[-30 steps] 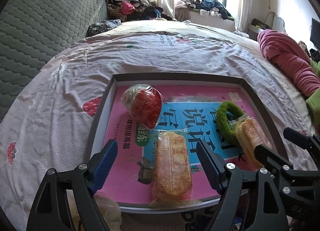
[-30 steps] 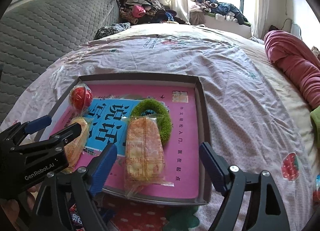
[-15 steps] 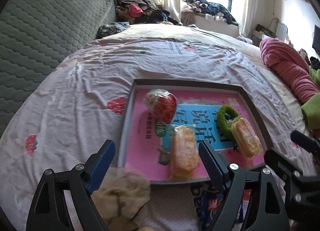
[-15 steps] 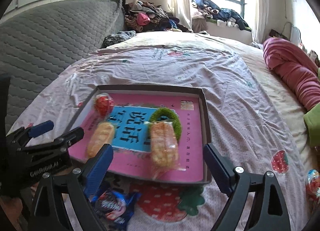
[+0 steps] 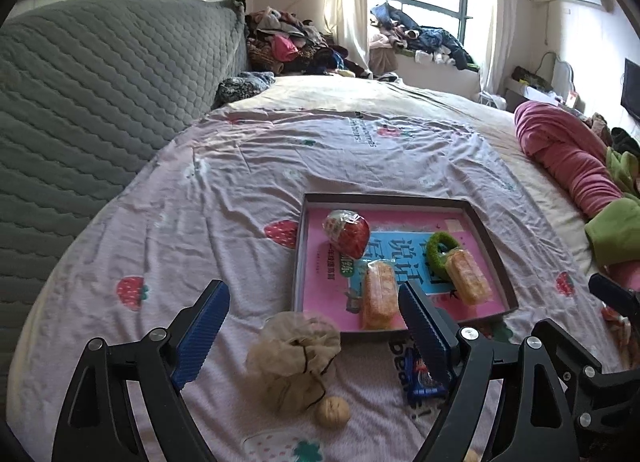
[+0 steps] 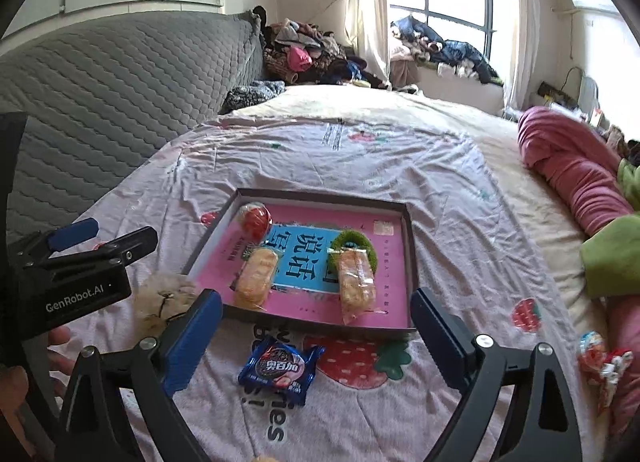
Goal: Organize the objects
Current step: 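Withdraw both open tools from the tray back toward the remaining items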
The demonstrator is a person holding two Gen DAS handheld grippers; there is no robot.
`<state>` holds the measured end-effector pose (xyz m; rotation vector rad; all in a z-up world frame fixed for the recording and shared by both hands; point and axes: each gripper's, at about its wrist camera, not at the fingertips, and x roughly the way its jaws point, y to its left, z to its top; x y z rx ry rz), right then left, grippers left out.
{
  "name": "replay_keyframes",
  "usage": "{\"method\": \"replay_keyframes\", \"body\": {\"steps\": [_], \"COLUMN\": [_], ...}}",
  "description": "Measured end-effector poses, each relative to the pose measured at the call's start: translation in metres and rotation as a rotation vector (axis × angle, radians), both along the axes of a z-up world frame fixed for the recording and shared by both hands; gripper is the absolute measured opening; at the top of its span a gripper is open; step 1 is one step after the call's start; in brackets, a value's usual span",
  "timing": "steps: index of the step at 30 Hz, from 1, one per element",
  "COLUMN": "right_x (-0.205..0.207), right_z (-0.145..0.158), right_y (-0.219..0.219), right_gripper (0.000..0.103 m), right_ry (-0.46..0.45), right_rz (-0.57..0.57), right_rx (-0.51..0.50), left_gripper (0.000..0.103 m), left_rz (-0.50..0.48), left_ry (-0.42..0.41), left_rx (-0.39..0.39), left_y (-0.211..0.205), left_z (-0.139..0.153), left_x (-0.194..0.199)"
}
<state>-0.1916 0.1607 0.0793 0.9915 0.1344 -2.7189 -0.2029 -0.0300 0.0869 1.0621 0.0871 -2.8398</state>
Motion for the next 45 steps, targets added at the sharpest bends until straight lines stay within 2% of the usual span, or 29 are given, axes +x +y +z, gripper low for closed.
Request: {"method": "replay_keyframes", "body": {"steps": [14, 25, 32, 45], "right_x": [0.072, 0.115, 0.138, 0.149], "right_z": [0.059, 0.088, 0.096, 0.081], "right_y": [-0.004, -0.007, -0.004, -0.003], "right_gripper": [0.100, 0.101, 0.102, 0.102], "right_ry": [0.085, 0.128, 0.152, 0.128], "right_rz": [0.012, 0.021, 0.021, 0.027], "right_rx": [0.016, 0.031, 0.037, 0.050], "left_gripper": [0.087, 0.087, 0.087, 0.087], "left_rz": [-0.013, -0.009, -0.013, -0.019], "left_ry": [0.063, 0.094, 0.095, 0.063], "left_rx": [-0.017, -0.015, -0.023, -0.032], "left_y": [0.006, 0.006, 0.005, 0.005], "left_z": [0.058, 0.083, 0.086, 0.061], "left_x": [0.073, 0.119, 0.137, 0.146]}}
